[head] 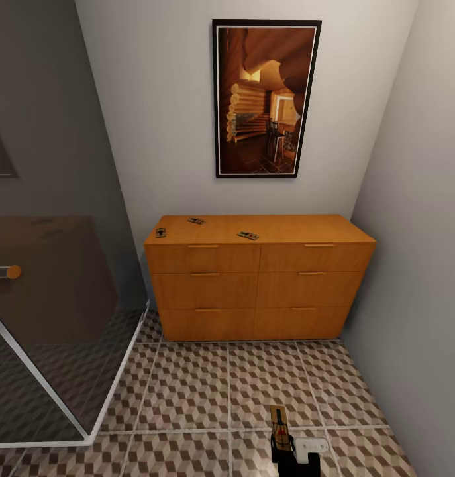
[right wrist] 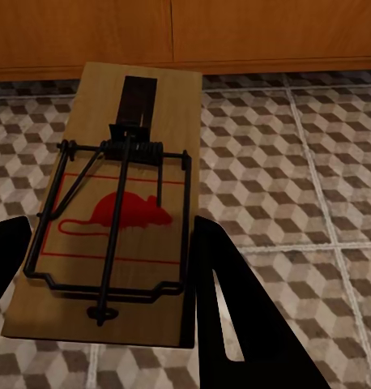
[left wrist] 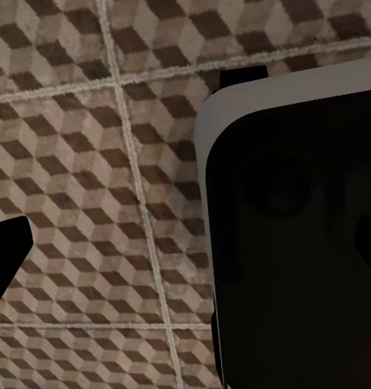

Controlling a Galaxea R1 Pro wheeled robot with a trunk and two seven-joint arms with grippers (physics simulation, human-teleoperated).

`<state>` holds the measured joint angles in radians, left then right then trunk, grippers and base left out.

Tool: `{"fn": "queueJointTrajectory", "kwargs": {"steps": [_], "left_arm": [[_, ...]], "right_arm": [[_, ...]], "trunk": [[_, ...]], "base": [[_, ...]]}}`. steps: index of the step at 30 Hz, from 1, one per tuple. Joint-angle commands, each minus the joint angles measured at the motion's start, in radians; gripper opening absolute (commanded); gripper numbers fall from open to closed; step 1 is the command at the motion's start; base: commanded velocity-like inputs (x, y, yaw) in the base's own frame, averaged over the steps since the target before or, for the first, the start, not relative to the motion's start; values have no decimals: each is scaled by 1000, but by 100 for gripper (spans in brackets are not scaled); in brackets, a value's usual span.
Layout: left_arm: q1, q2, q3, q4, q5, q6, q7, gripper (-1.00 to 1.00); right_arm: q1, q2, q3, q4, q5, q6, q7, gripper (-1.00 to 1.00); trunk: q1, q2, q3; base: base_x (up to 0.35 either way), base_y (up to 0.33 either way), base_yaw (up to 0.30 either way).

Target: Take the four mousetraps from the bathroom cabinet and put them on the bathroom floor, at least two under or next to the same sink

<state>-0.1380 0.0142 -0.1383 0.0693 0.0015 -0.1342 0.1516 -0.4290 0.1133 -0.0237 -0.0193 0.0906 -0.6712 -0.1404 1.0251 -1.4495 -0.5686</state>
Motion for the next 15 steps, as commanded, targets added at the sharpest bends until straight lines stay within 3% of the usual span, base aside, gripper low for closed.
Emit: {"fn": "queueJointTrajectory", "kwargs": {"steps": [1,15], "left_arm": [[-2,0,-7,4,0,-7,3,100],[-2,0,-7,4,0,-7,3,100]], "right_arm": [[-1,0,-2,1,8,-2,-4,-100],[-1,0,-3,1,8,-2,-5,-100]], "trunk": [[0,-1,-1],[0,-1,-1]], "base": [[0,0,0],[0,0,0]]}}
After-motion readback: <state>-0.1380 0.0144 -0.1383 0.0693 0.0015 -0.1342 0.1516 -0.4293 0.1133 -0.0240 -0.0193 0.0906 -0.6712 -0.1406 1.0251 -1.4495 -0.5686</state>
